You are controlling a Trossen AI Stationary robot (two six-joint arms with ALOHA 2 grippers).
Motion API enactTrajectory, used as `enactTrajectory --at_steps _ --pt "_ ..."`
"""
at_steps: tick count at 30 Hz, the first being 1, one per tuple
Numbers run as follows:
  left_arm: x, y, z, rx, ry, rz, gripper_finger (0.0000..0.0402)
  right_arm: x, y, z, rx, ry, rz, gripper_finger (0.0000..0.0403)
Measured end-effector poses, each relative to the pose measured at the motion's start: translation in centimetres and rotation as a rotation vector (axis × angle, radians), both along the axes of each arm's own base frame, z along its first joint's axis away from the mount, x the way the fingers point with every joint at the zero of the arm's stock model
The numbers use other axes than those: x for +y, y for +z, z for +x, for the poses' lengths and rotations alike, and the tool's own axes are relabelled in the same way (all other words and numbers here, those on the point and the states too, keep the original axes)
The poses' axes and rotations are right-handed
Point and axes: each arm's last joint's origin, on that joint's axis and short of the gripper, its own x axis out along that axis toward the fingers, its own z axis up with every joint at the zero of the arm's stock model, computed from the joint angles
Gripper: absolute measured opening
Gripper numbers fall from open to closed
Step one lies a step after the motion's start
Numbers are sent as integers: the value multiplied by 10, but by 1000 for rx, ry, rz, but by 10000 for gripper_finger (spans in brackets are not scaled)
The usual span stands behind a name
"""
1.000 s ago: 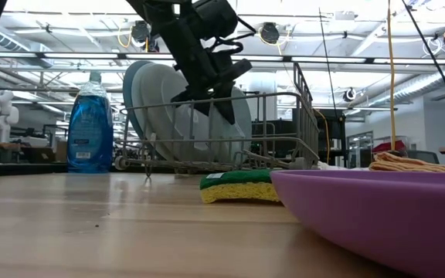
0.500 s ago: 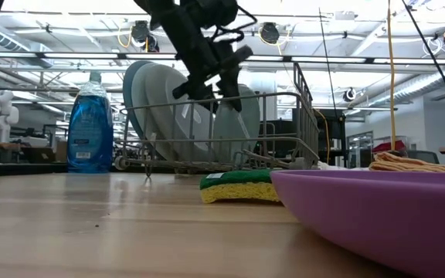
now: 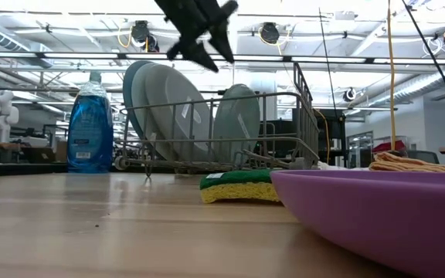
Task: Sort dishes
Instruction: Put the purple plate in the dish rack
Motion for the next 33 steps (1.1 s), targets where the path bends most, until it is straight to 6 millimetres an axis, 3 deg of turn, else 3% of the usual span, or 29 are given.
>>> enactTrajectory --at_steps 3,9,11,16,19,24,33 --pt "-6 16 -3 -59 -37 68 223 0 0 0 5 -1 -1 189" --pt "-30 29 -8 -52 -165 153 223 -1 -5 -1 55 -15 27 189" --pt "-46 34 -12 -34 -260 197 223 -2 -11 -4 124 -36 58 189" --pt "-112 32 -16 5 -750 243 223 -5 -24 -10 283 -109 138 189" --pt "-148 13 -13 100 -928 279 223 -5 -25 -11 297 -118 150 189" --pt "-196 -39 -2 314 -1161 369 223 -4 -21 -8 243 -92 127 189" --pt "-250 -129 15 588 -1394 660 223 -3 -15 -5 184 -92 170 189"
